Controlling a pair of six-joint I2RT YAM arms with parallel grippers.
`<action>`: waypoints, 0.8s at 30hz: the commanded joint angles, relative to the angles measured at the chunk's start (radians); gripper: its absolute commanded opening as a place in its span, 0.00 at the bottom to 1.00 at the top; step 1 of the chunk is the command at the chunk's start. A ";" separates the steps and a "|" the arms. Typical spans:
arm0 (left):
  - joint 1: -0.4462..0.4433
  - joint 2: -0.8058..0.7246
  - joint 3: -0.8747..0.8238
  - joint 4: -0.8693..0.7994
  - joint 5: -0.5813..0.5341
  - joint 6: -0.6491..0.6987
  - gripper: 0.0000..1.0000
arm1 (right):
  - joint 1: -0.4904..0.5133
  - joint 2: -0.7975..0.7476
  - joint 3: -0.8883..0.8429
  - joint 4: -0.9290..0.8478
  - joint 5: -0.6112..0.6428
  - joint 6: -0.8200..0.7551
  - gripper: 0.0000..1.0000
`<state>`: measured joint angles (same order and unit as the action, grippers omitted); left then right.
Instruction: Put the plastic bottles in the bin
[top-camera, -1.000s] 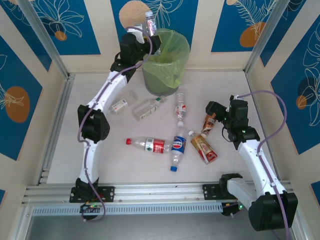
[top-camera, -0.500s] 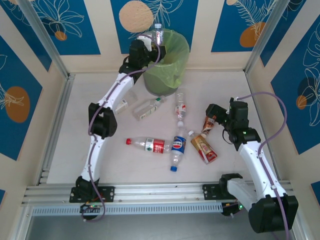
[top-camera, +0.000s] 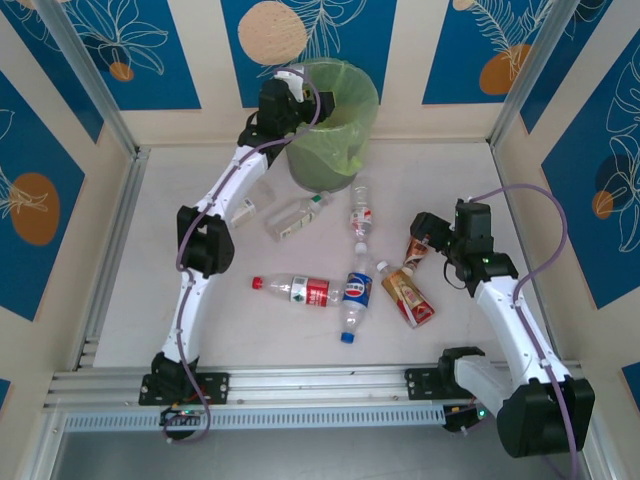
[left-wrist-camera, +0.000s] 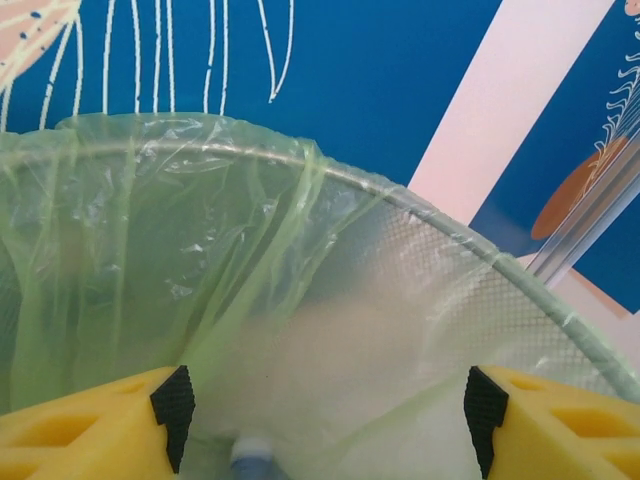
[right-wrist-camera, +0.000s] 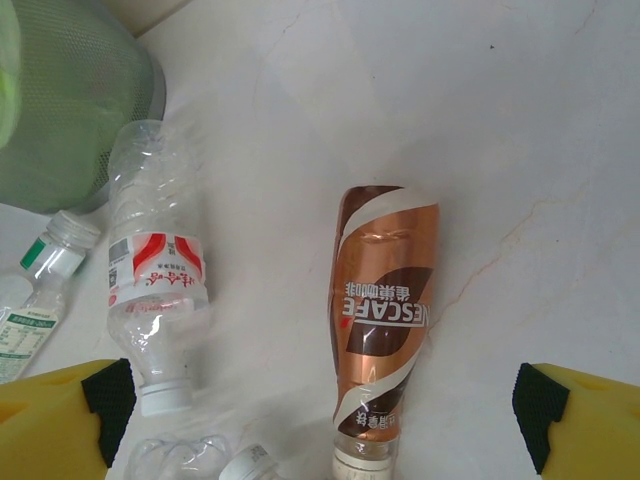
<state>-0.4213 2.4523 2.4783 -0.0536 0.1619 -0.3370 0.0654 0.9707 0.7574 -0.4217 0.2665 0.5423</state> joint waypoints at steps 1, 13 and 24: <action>-0.008 -0.029 0.044 0.001 0.022 -0.028 0.75 | 0.001 0.011 0.016 -0.016 0.030 0.006 1.00; -0.008 -0.163 0.041 -0.090 0.187 -0.145 0.98 | -0.040 0.094 0.012 -0.060 0.006 -0.016 1.00; -0.008 -0.453 -0.377 0.015 0.326 -0.211 1.00 | -0.053 0.294 0.082 -0.065 -0.057 -0.042 0.99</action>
<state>-0.4213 2.0789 2.2234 -0.1081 0.4156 -0.5171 0.0208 1.2263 0.7910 -0.4789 0.2531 0.5194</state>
